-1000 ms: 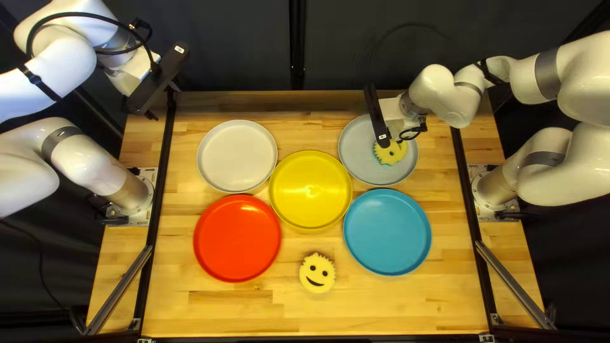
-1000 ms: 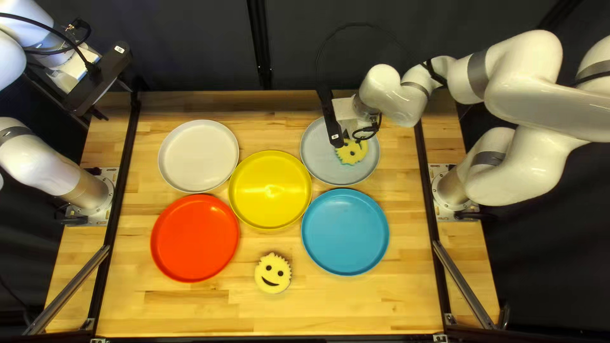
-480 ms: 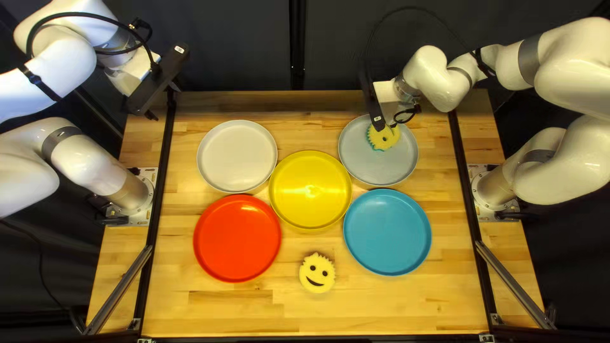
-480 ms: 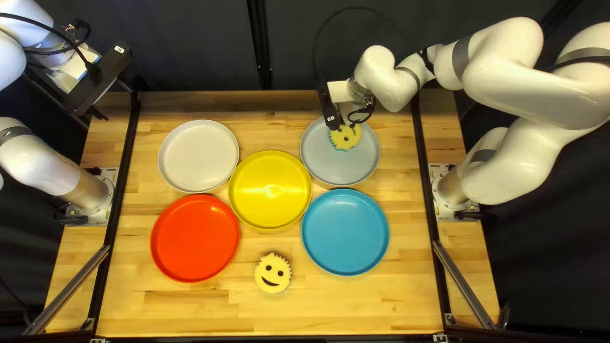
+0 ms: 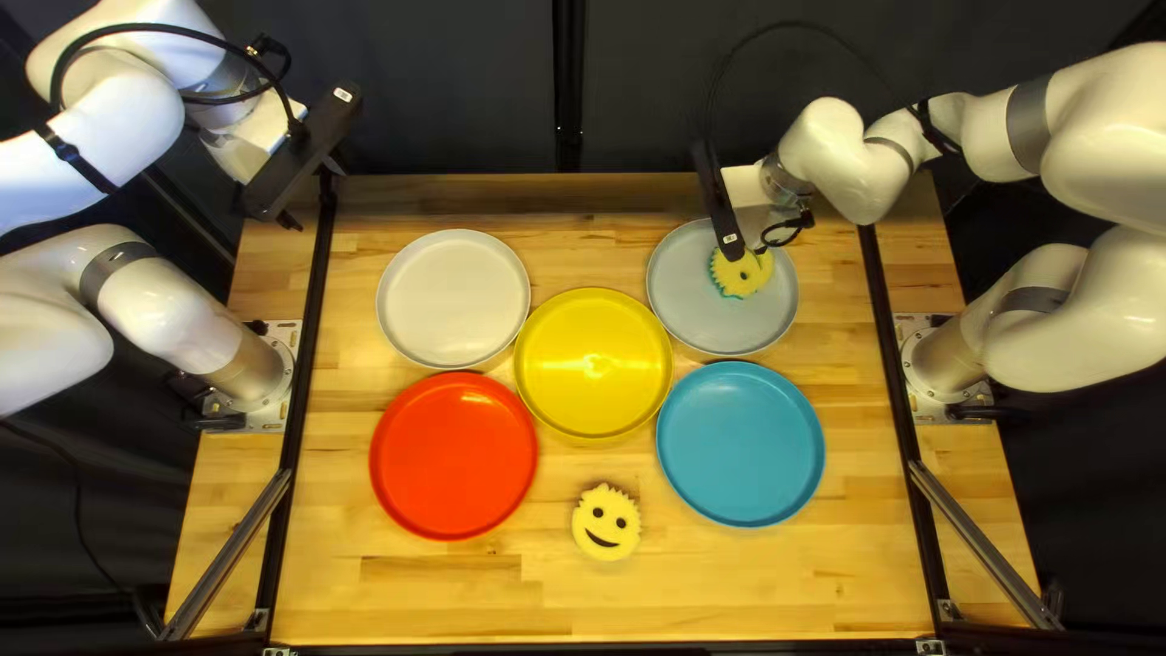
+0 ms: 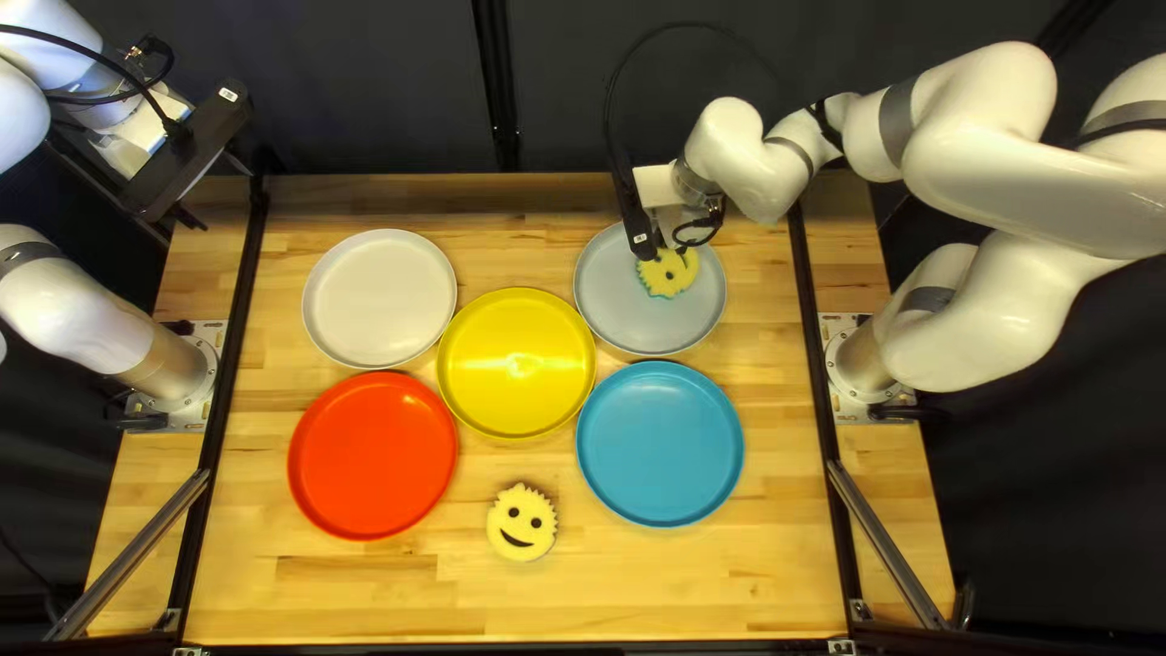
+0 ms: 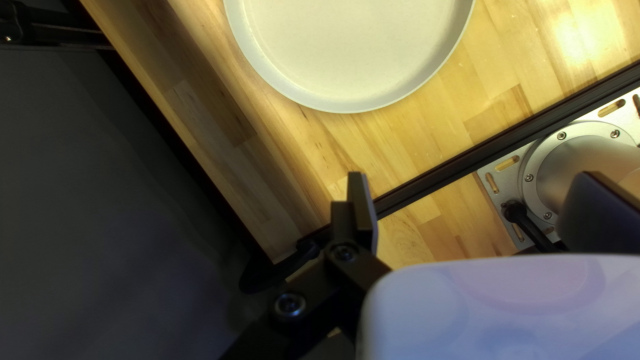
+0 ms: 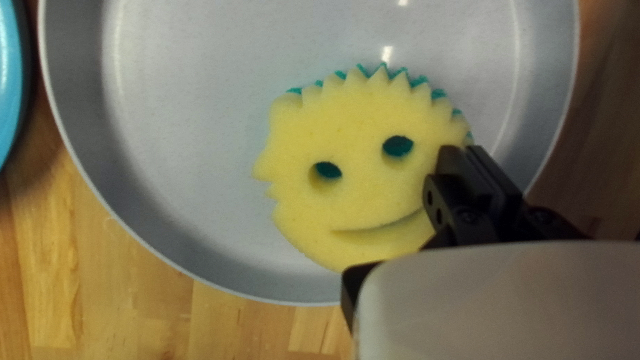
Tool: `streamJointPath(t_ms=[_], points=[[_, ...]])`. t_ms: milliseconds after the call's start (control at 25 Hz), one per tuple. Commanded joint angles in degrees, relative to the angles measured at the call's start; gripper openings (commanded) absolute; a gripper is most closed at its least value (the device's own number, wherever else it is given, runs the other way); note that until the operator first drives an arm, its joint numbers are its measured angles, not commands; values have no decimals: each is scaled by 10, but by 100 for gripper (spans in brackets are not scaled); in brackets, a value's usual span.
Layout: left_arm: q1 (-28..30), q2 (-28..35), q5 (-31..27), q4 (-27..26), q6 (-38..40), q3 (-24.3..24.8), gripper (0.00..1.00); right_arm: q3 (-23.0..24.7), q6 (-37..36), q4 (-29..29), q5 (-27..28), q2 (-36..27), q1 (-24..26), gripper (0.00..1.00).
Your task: Pick up sponge and scrub the plate
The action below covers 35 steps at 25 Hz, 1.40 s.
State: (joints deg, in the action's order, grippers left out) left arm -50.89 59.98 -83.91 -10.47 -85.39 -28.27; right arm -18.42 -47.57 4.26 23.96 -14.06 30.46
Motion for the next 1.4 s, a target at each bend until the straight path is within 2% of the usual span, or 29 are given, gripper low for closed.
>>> streamJointPath(t_ms=[40, 200, 360, 720, 960, 1160, 1400], points=[[0, 0, 0, 0, 0, 0, 100, 26, 21, -15, -7, -22, -15, 0], [0, 0, 0, 0, 0, 0, 100, 47, 35, -27, -10, -41, -25, 0], [0, 0, 0, 0, 0, 0, 100, 42, 31, -30, -10, -38, -18, 0], [0, 0, 0, 0, 0, 0, 100, -50, -38, 5, -14, 60, 37, 0], [0, 0, 0, 0, 0, 0, 100, -87, -49, 5, 1, 82, 49, 0], [0, 0, 0, 0, 0, 0, 100, -65, -44, -1, -8, 69, 45, 0], [0, 0, 0, 0, 0, 0, 100, -8, -6, -25, -26, 26, 17, 0]])
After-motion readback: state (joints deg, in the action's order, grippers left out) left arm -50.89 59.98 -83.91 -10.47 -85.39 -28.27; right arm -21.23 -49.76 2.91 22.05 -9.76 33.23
